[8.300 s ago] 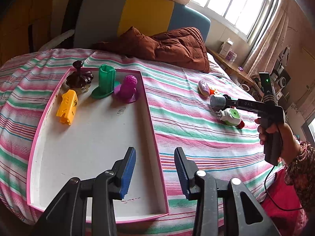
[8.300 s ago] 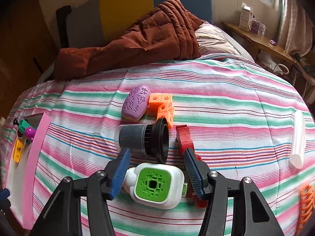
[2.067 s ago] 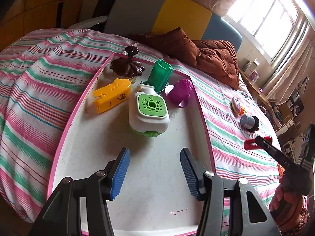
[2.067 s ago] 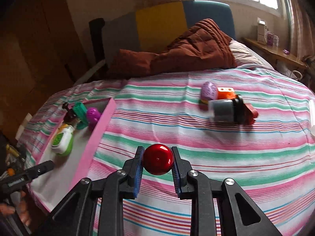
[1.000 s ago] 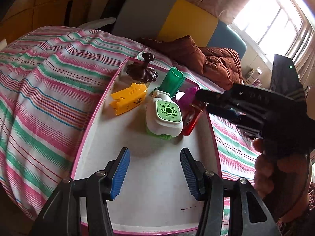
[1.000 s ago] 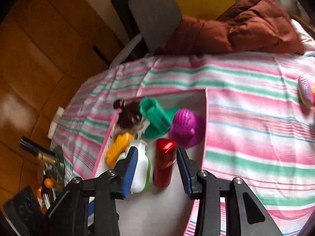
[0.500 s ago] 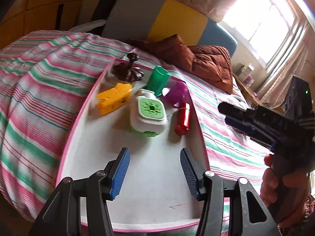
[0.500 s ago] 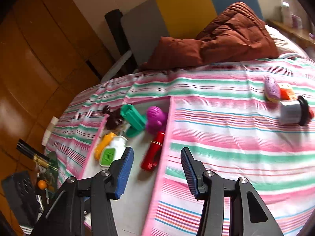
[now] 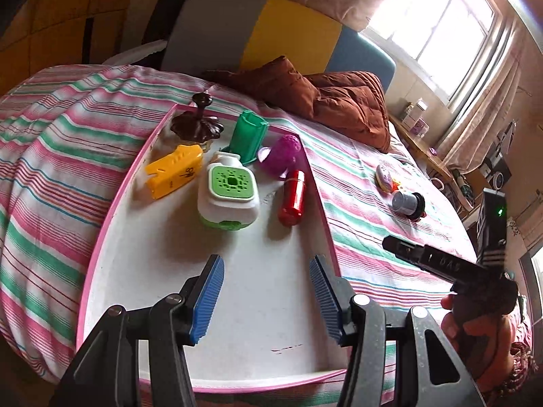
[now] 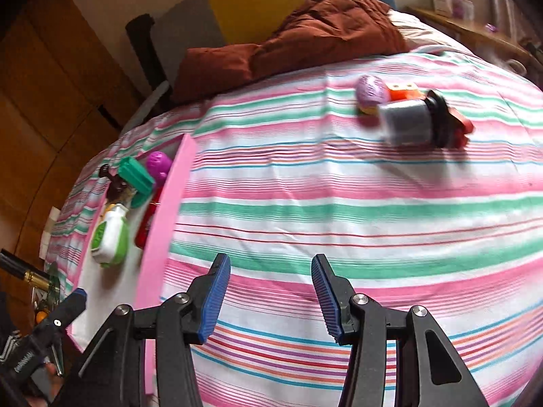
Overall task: Organize rigid objects
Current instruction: 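Move the right tool to the black-capped cup and grasp it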
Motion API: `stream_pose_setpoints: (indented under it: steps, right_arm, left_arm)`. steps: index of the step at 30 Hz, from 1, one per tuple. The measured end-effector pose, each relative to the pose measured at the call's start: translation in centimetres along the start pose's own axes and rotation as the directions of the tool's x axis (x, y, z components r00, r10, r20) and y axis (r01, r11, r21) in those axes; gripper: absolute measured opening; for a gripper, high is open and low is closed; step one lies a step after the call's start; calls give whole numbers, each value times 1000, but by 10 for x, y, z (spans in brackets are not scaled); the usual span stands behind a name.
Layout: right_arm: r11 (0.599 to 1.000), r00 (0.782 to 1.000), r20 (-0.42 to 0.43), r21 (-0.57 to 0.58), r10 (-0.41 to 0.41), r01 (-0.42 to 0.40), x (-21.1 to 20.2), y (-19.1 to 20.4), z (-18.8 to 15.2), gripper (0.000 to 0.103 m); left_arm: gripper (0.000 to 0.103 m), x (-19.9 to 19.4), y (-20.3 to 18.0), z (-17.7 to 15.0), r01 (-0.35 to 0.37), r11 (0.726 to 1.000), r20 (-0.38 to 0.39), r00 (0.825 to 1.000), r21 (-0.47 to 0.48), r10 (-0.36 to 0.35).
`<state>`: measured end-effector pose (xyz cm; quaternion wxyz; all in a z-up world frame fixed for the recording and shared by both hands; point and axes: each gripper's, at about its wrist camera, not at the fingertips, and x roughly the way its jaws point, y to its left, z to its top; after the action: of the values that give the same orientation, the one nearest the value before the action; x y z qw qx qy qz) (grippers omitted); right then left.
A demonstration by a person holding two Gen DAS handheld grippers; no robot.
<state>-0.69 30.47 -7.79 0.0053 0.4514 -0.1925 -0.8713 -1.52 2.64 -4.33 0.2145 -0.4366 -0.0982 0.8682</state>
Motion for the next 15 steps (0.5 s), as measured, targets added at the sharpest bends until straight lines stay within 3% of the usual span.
stream_pose_setpoints:
  steps: [11,15]
  right_arm:
    - [993,992,72,69,-103,98,-17,-65,28,51]
    - [985,979,123,73,-161,153,-22,-77,54,58]
  left_arm:
    - [54,5,-32,-3,28,996,-30,999,80,-26]
    - [54,8,-44,-5,35,993,-41,999,111,-31]
